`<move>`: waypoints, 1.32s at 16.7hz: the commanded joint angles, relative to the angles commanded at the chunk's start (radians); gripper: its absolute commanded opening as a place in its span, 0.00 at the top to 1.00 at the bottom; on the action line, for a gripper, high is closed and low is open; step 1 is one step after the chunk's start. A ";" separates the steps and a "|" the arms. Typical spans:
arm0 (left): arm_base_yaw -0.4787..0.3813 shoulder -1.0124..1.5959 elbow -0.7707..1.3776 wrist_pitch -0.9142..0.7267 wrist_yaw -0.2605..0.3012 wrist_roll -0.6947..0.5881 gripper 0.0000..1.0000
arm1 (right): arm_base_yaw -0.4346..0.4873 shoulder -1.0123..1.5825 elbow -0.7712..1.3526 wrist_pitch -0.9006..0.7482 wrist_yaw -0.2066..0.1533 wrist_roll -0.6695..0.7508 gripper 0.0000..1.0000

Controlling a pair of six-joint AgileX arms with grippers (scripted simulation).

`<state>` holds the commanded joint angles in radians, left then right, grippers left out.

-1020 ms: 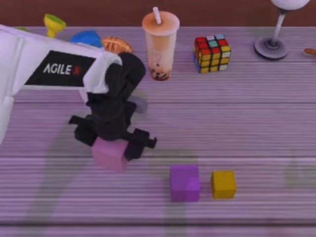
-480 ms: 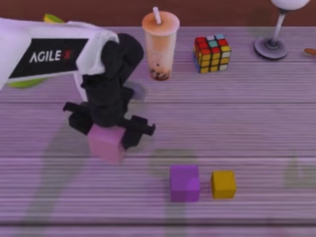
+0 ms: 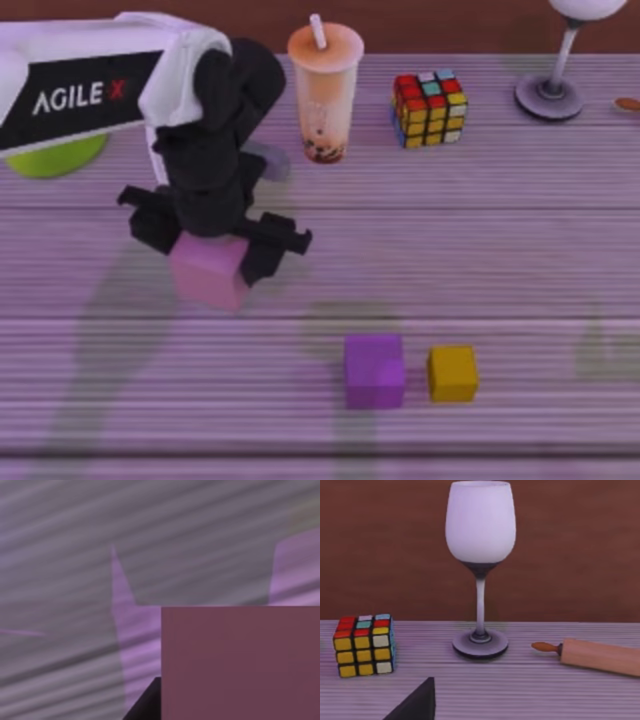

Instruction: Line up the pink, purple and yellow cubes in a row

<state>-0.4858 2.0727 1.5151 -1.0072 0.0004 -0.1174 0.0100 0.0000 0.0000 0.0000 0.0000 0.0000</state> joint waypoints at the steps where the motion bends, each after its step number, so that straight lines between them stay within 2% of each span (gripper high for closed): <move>1: -0.005 -0.005 -0.005 0.000 0.000 -0.013 1.00 | 0.000 0.000 0.000 0.000 0.000 0.000 0.00; 4: -0.034 -0.047 -0.047 -0.001 -0.001 -0.113 1.00 | 0.000 0.000 0.000 0.000 0.000 0.000 0.00; 9: -0.105 -0.153 -0.158 -0.003 -0.002 -0.391 1.00 | 0.000 0.000 0.000 0.000 0.000 0.000 0.00; 11: -0.128 -0.191 -0.192 0.000 -0.003 -0.466 1.00 | 0.000 0.000 0.000 0.000 0.000 0.000 0.00; 18: -0.134 -0.207 -0.210 0.005 -0.003 -0.495 1.00 | 0.000 0.000 0.000 0.000 0.000 0.000 0.00; 22: -0.135 -0.163 -0.278 0.120 -0.003 -0.496 1.00 | 0.000 0.000 0.000 0.000 0.000 0.000 0.00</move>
<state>-0.6206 1.9096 1.2375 -0.8876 -0.0028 -0.6137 0.0100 0.0000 0.0000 0.0000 0.0000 0.0000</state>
